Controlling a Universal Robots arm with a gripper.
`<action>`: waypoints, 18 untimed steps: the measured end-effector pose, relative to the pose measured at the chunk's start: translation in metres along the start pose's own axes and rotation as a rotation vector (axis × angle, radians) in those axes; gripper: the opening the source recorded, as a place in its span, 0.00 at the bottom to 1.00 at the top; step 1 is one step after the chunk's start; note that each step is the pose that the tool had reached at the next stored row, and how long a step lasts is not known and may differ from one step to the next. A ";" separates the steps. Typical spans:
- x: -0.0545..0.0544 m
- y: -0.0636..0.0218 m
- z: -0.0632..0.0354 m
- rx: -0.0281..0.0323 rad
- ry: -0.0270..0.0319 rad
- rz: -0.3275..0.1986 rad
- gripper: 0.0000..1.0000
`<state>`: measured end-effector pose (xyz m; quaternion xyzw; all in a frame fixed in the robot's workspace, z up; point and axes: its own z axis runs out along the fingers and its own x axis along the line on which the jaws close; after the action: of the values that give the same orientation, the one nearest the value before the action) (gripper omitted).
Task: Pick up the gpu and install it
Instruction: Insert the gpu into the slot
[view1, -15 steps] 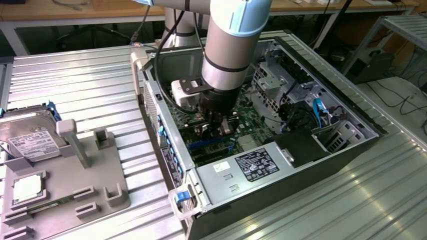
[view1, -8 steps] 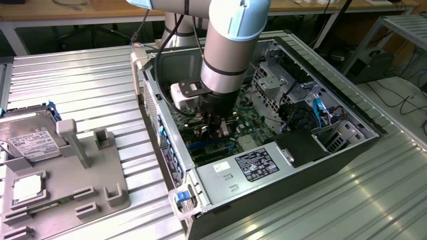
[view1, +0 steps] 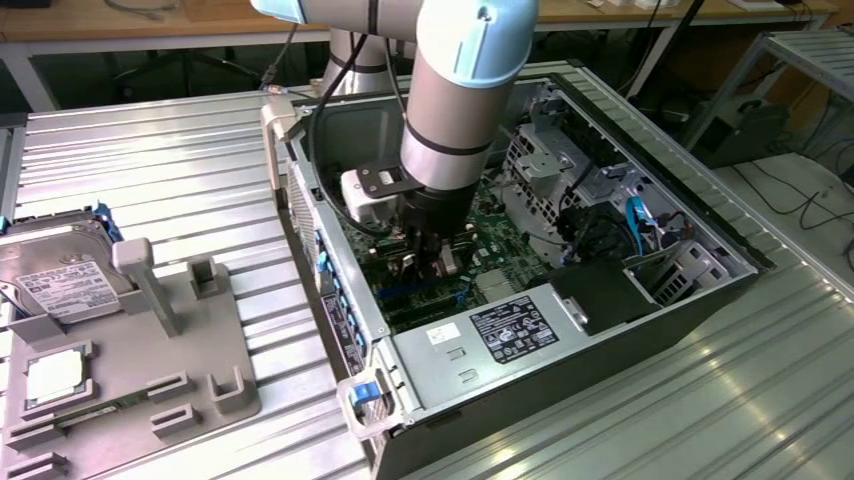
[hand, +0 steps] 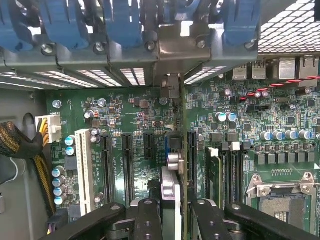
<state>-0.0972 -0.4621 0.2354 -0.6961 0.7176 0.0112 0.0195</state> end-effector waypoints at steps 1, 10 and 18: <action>0.000 -0.0003 0.0000 -0.0006 -0.0002 -0.013 0.28; 0.000 -0.0010 -0.0043 -0.0027 -0.0003 -0.026 0.28; 0.002 -0.0012 -0.0043 -0.0026 -0.0005 -0.025 0.28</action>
<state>-0.0961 -0.4640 0.2396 -0.7052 0.7087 0.0121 0.0189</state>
